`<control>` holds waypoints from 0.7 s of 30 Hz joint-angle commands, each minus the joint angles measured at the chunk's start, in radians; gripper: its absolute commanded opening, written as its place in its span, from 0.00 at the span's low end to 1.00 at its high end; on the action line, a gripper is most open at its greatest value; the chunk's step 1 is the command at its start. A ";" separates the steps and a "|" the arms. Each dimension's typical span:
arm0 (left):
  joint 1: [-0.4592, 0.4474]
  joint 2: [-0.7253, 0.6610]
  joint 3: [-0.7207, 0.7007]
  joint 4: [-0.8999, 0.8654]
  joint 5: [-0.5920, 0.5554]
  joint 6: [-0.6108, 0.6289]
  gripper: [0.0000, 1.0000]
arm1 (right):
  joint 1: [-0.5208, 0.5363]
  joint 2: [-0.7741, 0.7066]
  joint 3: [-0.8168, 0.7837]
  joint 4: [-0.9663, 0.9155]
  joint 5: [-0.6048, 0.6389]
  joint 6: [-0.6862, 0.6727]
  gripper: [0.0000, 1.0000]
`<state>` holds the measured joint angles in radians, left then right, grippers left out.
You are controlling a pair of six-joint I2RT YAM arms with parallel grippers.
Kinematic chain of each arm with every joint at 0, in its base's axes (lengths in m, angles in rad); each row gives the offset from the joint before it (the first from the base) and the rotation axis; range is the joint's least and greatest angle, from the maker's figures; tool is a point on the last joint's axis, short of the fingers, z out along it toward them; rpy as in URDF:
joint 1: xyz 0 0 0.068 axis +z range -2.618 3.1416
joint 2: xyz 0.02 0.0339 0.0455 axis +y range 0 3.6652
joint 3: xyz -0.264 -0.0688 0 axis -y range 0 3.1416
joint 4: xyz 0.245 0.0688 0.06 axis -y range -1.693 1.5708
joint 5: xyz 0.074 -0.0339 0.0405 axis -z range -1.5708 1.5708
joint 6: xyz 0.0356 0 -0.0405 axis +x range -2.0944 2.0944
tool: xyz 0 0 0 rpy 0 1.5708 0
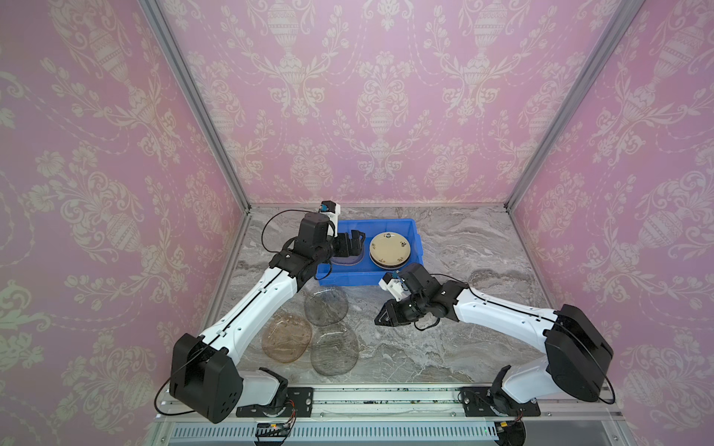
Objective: Place the plates into the plastic bin on the countertop
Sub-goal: Move the plates to the plastic bin, then pick up the plate from the bottom-center of the table.
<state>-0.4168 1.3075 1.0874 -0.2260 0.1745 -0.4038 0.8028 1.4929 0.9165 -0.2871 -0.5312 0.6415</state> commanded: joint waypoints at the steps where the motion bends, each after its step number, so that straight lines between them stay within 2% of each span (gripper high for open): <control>1: -0.002 -0.101 -0.115 -0.009 0.061 -0.044 0.99 | 0.037 0.045 -0.015 0.055 -0.015 0.061 0.33; 5: 0.000 -0.184 -0.196 -0.038 0.069 -0.077 0.99 | 0.058 0.104 -0.015 0.080 -0.023 0.084 0.35; 11: 0.004 -0.250 -0.243 -0.061 0.067 -0.096 0.99 | 0.064 0.146 -0.021 0.099 -0.040 0.082 0.34; 21: 0.013 -0.244 -0.280 -0.010 0.140 -0.153 0.99 | 0.070 0.241 -0.001 0.160 -0.112 0.095 0.33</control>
<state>-0.4141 1.0611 0.8276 -0.2550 0.2634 -0.5167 0.8604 1.6974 0.9058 -0.1490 -0.6006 0.7197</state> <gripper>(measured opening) 0.992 0.326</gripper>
